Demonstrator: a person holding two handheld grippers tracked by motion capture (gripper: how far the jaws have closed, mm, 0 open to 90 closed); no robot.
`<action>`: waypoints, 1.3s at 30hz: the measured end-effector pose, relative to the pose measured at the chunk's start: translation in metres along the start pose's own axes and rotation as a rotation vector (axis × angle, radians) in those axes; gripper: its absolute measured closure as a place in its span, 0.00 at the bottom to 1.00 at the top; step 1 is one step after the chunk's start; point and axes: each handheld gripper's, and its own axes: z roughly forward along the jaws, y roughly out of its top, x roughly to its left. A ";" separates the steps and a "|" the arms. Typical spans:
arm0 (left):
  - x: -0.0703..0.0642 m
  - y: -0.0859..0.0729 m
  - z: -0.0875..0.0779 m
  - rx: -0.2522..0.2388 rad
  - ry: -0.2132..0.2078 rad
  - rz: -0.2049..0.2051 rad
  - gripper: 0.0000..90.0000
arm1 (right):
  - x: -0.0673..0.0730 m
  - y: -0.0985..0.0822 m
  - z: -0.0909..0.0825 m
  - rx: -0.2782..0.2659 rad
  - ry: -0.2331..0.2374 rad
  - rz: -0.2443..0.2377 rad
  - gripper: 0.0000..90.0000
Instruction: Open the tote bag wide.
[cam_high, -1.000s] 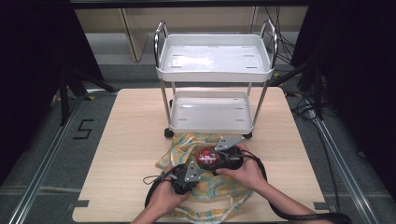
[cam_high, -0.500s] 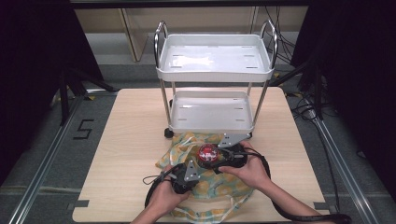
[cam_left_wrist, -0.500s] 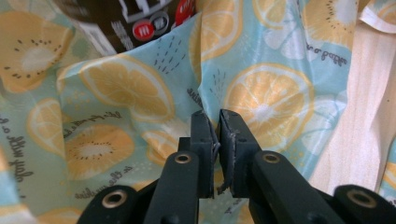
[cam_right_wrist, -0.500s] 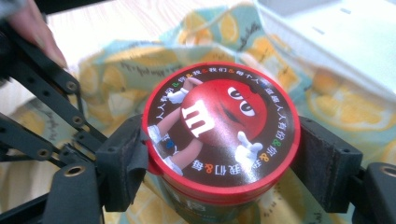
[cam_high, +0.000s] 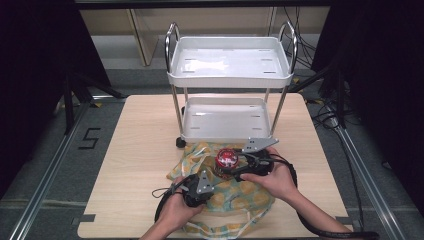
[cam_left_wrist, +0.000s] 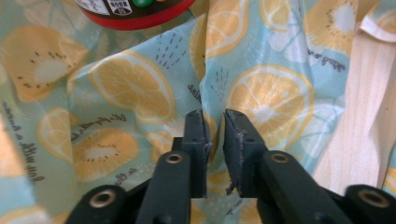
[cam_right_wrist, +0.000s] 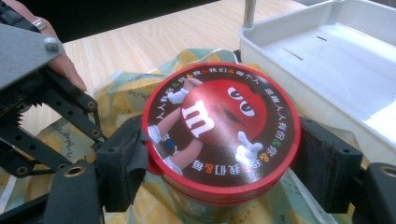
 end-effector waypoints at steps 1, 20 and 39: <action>-0.001 0.000 0.000 -0.021 0.005 -0.017 0.78 | 0.002 0.000 0.000 -0.001 -0.003 0.018 0.29; 0.003 -0.019 -0.057 -0.243 0.133 -0.099 0.34 | -0.010 0.004 -0.014 -0.026 -0.040 0.030 0.29; 0.016 -0.028 -0.053 -0.303 0.171 -0.172 0.35 | -0.011 0.011 -0.017 -0.042 -0.052 0.002 0.29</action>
